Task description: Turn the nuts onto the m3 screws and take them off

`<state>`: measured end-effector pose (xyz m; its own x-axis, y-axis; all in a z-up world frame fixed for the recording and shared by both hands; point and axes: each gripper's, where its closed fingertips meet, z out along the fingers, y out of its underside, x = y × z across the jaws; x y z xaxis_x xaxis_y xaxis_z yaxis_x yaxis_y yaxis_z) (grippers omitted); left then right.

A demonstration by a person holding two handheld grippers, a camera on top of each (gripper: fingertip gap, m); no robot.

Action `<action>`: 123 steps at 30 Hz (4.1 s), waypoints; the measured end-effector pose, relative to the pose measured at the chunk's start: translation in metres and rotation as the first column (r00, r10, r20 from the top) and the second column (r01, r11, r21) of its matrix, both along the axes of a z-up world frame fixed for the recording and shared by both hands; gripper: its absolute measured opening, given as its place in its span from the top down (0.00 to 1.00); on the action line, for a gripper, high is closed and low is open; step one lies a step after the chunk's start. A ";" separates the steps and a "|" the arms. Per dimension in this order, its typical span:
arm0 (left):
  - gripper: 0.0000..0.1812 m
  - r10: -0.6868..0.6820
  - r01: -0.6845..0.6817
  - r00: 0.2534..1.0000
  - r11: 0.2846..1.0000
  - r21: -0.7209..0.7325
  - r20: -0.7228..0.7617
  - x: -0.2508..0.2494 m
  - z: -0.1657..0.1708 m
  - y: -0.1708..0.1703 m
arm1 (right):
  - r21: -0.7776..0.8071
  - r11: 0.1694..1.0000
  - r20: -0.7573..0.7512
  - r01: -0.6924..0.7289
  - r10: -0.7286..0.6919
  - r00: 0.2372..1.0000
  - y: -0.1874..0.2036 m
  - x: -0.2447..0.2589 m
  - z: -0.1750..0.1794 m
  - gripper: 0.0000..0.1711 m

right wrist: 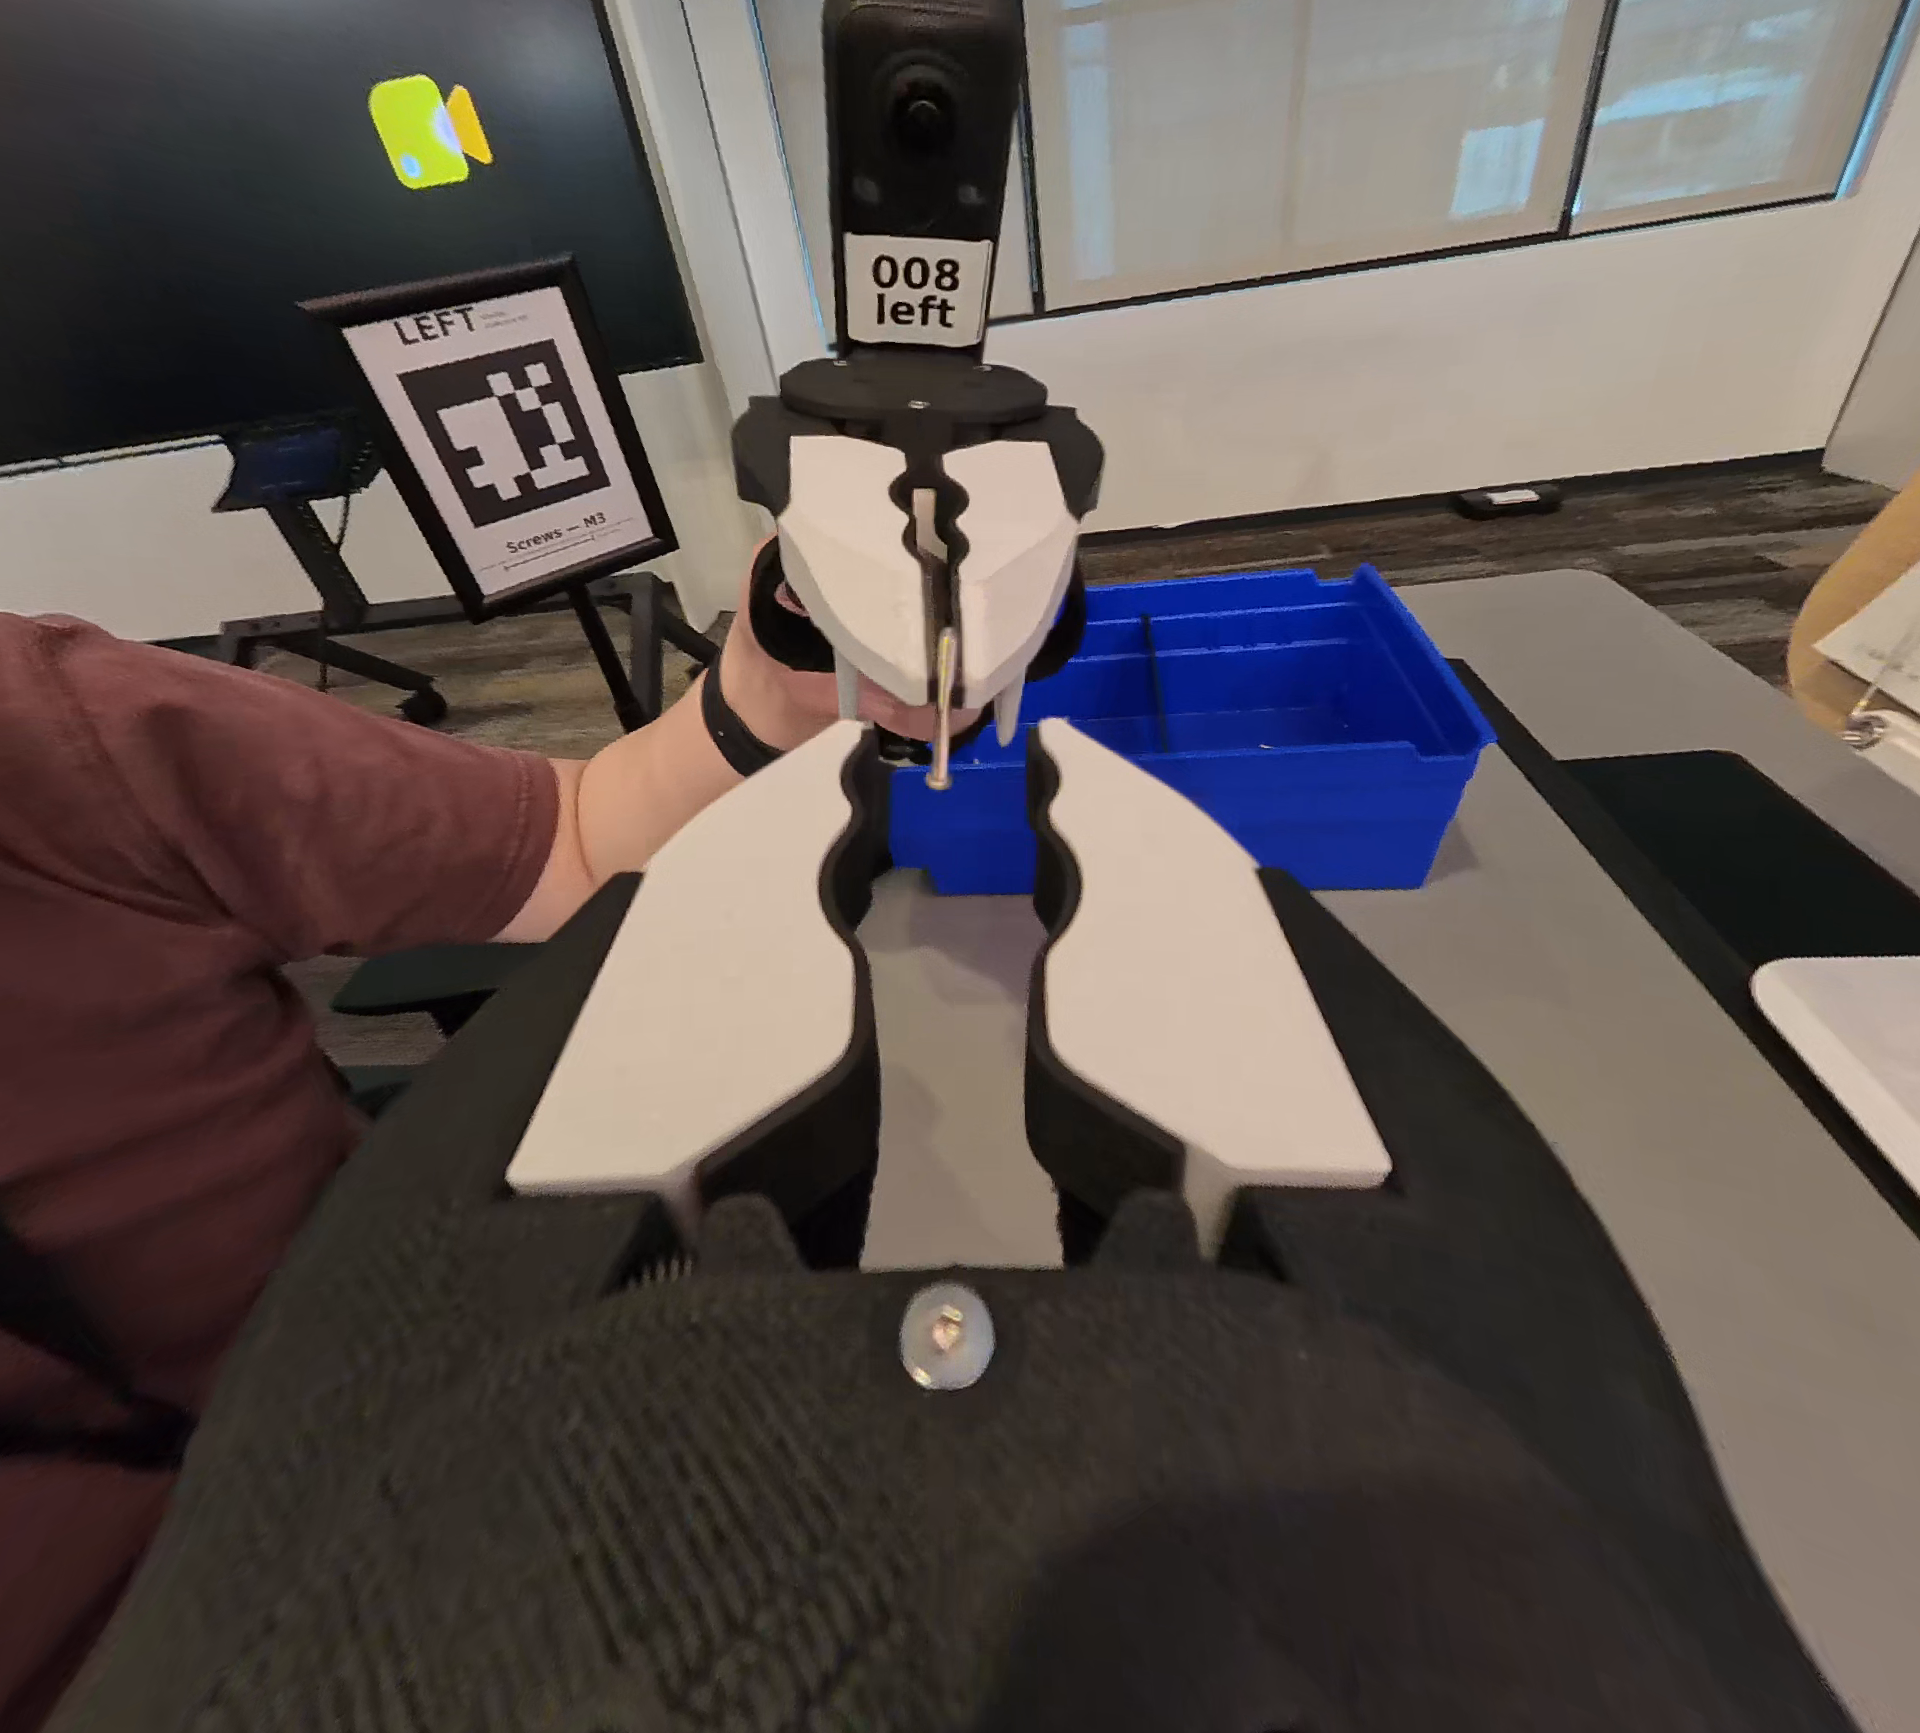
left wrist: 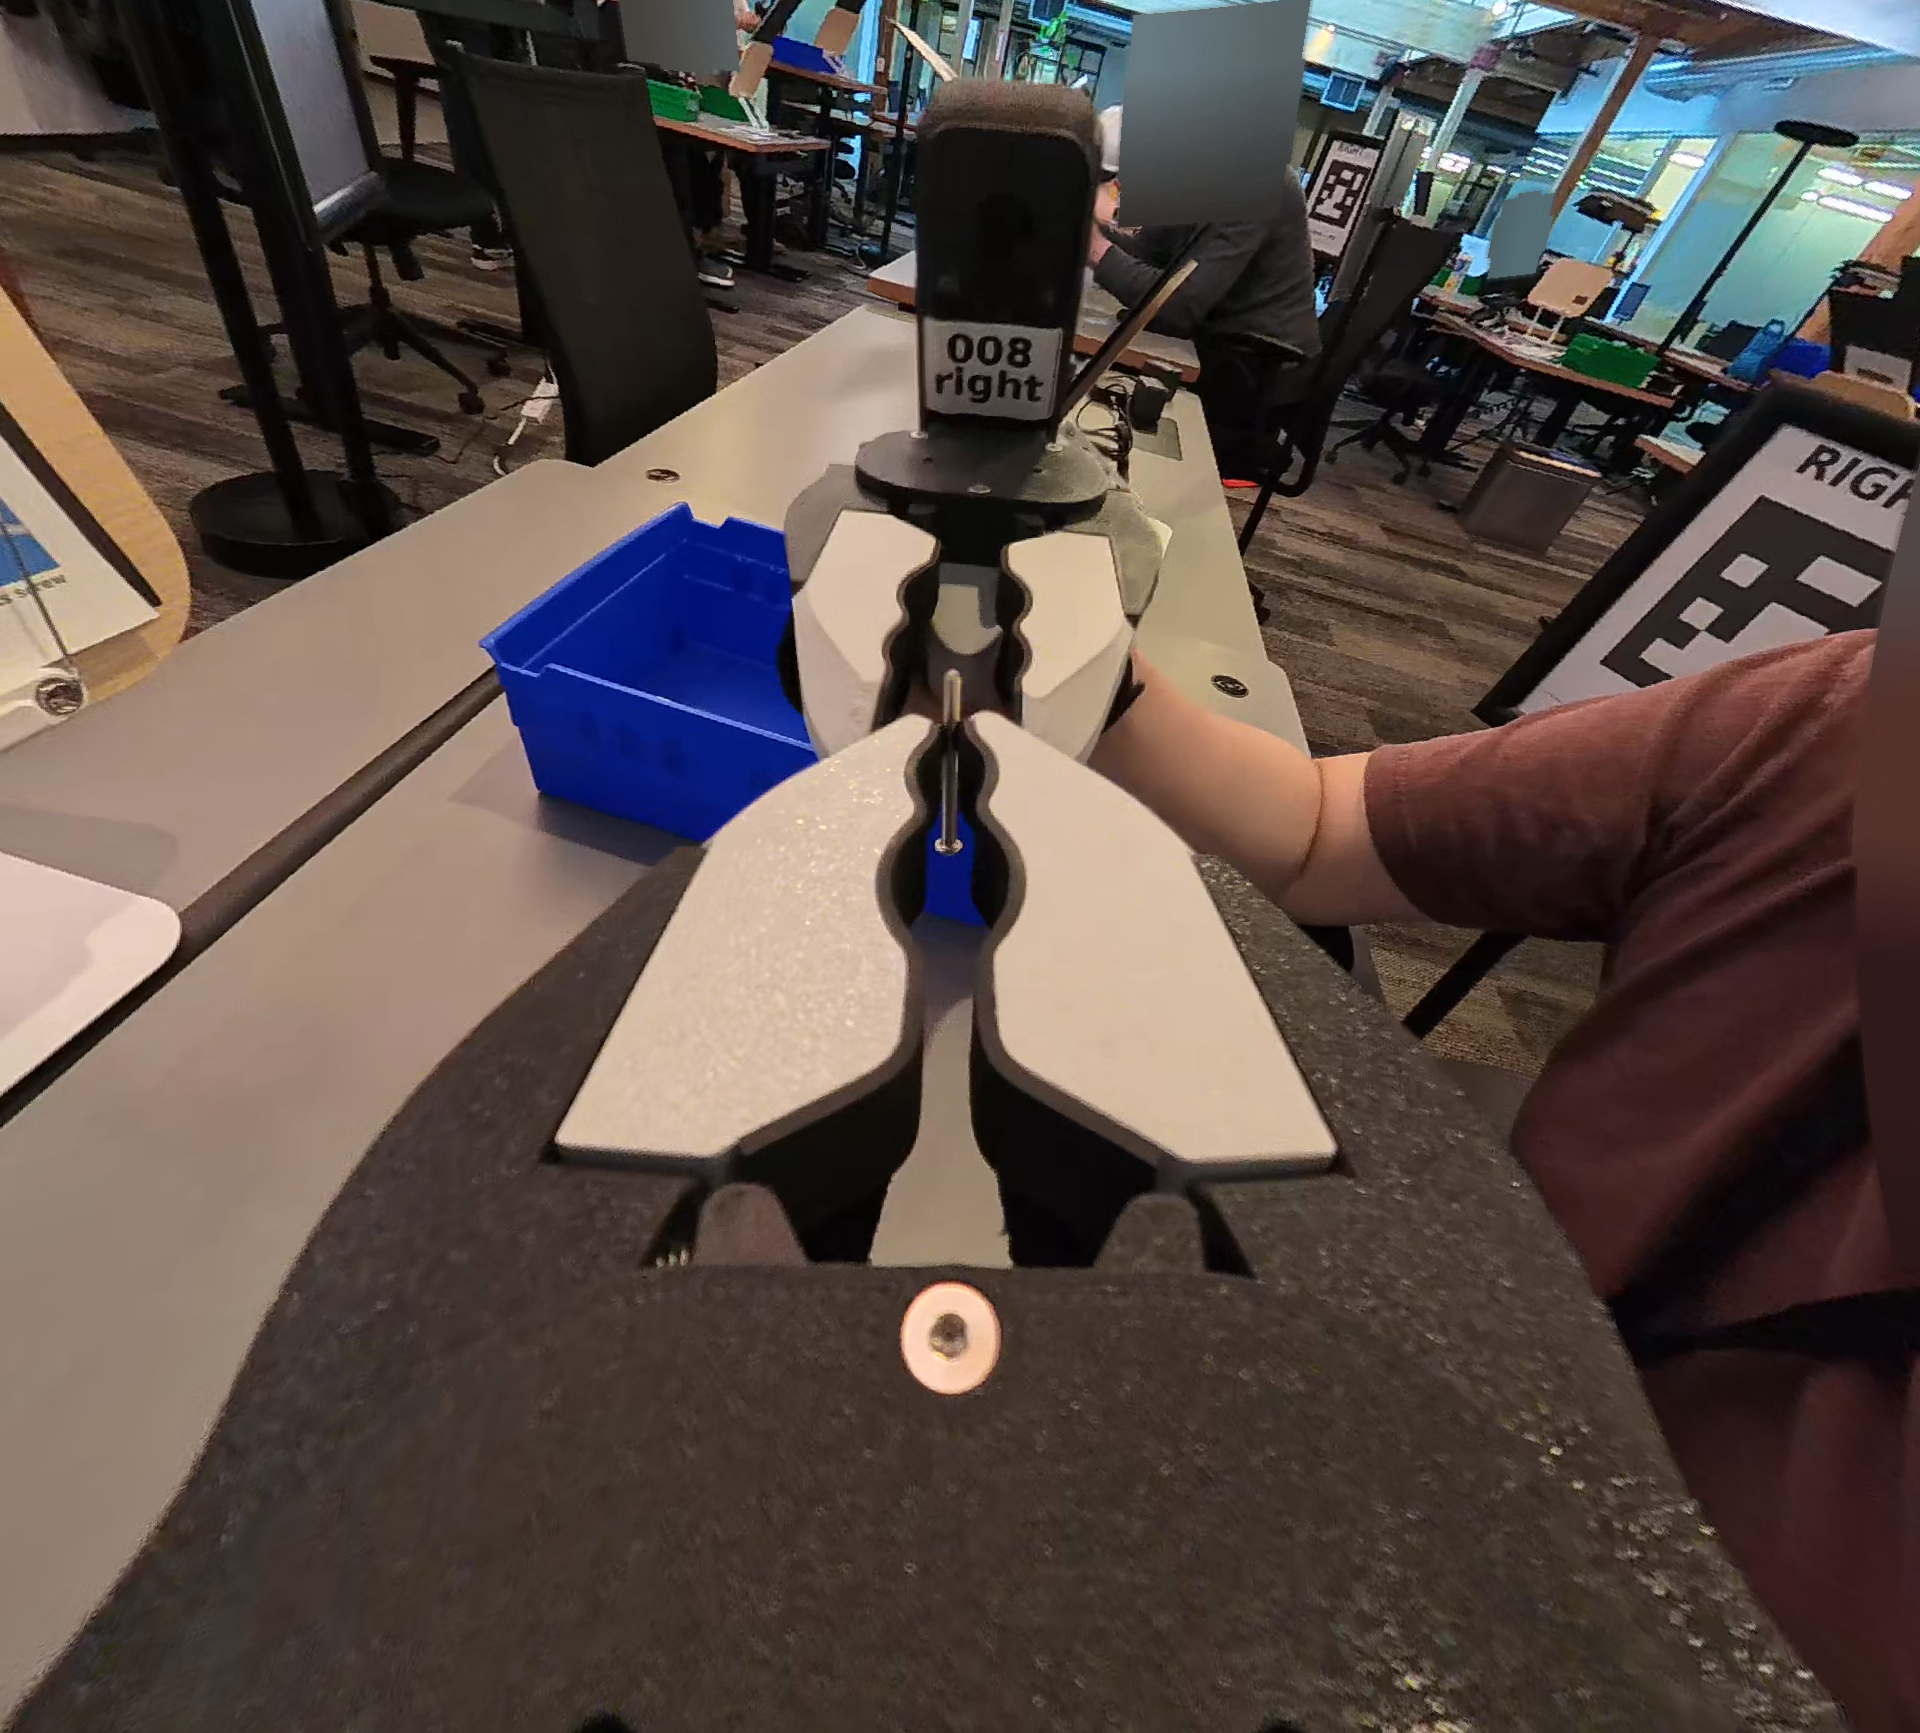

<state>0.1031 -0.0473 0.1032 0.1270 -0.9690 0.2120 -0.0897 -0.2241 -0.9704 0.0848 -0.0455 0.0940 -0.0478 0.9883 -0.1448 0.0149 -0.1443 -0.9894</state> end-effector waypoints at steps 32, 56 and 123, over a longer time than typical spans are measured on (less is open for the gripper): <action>0.91 0.007 -0.002 0.994 0.999 0.045 -0.109 0.002 -0.020 0.004 | 0.026 0.999 0.092 -0.023 0.021 0.996 0.001 -0.006 -0.021 0.98; 0.99 0.019 -0.007 0.990 0.996 0.084 -0.138 0.008 -0.028 0.004 | 0.046 0.999 -0.013 -0.014 0.015 1.000 0.007 0.016 0.002 0.90; 0.99 0.369 -0.332 0.911 0.921 0.201 -0.184 -0.119 0.018 0.053 | 0.199 0.969 0.956 -0.146 -0.159 0.248 0.021 0.021 -0.244 0.89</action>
